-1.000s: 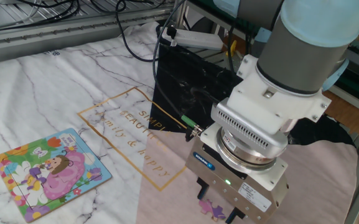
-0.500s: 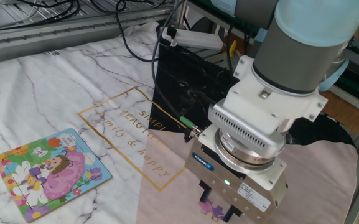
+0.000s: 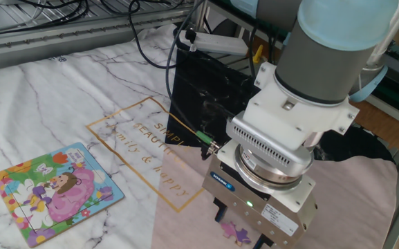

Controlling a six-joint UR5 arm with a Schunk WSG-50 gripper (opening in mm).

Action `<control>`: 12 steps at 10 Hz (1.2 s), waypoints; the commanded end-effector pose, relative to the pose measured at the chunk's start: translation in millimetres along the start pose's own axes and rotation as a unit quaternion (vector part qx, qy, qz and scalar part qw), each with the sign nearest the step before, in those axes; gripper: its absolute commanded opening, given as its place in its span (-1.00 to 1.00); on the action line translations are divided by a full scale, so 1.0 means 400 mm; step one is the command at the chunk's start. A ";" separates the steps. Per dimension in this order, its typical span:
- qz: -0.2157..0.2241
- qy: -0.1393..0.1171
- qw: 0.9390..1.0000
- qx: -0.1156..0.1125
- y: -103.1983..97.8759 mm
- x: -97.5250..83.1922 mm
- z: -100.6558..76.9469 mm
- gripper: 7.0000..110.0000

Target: Assemble one piece of a puzzle

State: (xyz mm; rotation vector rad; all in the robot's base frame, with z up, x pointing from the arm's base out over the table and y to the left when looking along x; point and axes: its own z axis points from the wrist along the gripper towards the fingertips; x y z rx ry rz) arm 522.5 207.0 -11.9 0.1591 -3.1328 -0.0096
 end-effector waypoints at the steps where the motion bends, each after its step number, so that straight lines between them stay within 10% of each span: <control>1: 0.004 0.002 1.000 -0.001 -0.004 -0.004 0.000 0.15; 2: 0.004 0.001 1.000 -0.001 -0.004 -0.005 0.000 -0.28; 9: -0.008 0.001 1.000 -0.011 0.004 -0.008 -0.001 -0.28; 10: -0.009 0.001 1.000 -0.012 0.006 -0.008 -0.002 0.15; 12: -0.011 0.001 1.000 -0.017 0.010 -0.009 -0.002 0.15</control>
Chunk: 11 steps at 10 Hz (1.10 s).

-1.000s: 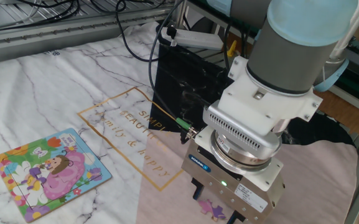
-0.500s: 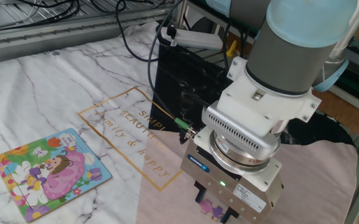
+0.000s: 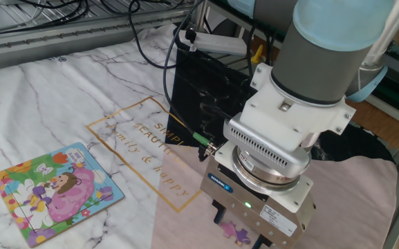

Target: Assemble one piece of a puzzle

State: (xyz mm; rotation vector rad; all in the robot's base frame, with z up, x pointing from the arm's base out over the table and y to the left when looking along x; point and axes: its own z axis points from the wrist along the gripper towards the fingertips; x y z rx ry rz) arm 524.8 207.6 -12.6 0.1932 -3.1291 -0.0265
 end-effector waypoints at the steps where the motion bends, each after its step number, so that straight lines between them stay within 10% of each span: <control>1: 0.000 0.001 1.000 -0.010 0.007 -0.003 -0.004 0.15; 8: 0.002 -0.002 1.000 -0.003 -0.001 -0.008 0.000 0.15; 9: 0.002 -0.003 1.000 -0.003 -0.001 -0.010 0.002 -0.28; 11: 0.004 -0.003 1.000 0.000 -0.004 -0.010 0.006 -0.28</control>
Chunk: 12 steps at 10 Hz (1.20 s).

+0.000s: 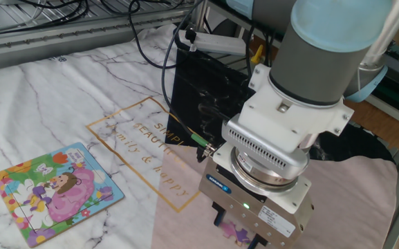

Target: Assemble one piece of a puzzle

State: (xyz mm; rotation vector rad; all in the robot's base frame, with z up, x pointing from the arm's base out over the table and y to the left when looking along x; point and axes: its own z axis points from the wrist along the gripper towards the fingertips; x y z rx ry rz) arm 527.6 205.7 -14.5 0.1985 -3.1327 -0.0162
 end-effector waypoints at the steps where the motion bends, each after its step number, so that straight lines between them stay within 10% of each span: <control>1: 0.005 -0.001 1.000 -0.003 0.003 -0.003 0.002 -0.28; 12: -0.001 0.005 1.000 -0.004 0.005 0.009 -0.001 0.15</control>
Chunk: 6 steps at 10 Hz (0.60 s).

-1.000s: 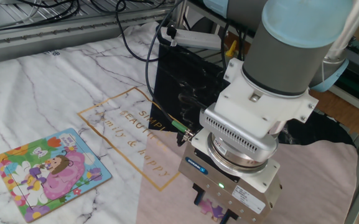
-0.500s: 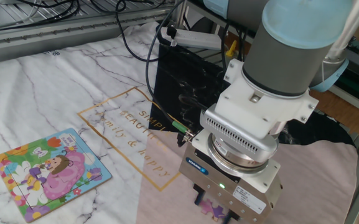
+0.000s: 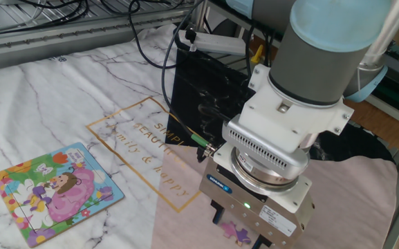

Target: Assemble one piece of a puzzle

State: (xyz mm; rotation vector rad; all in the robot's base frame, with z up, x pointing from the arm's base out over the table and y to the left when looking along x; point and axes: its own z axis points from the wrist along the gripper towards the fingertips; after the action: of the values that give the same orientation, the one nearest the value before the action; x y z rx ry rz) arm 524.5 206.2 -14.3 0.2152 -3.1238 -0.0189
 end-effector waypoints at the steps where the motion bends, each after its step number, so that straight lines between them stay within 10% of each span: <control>1: 0.005 0.001 1.000 -0.002 0.002 0.002 -0.001 0.15; 4: 0.001 0.001 1.000 -0.002 0.002 0.003 0.000 0.15; 5: -0.001 0.001 1.000 0.000 0.000 0.003 0.000 -0.28; 6: -0.002 0.002 1.000 0.001 -0.003 0.005 0.000 -0.28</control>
State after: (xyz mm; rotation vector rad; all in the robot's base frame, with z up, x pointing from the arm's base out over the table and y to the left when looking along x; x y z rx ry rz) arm 522.7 204.7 -15.1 0.2267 -3.1209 -0.0061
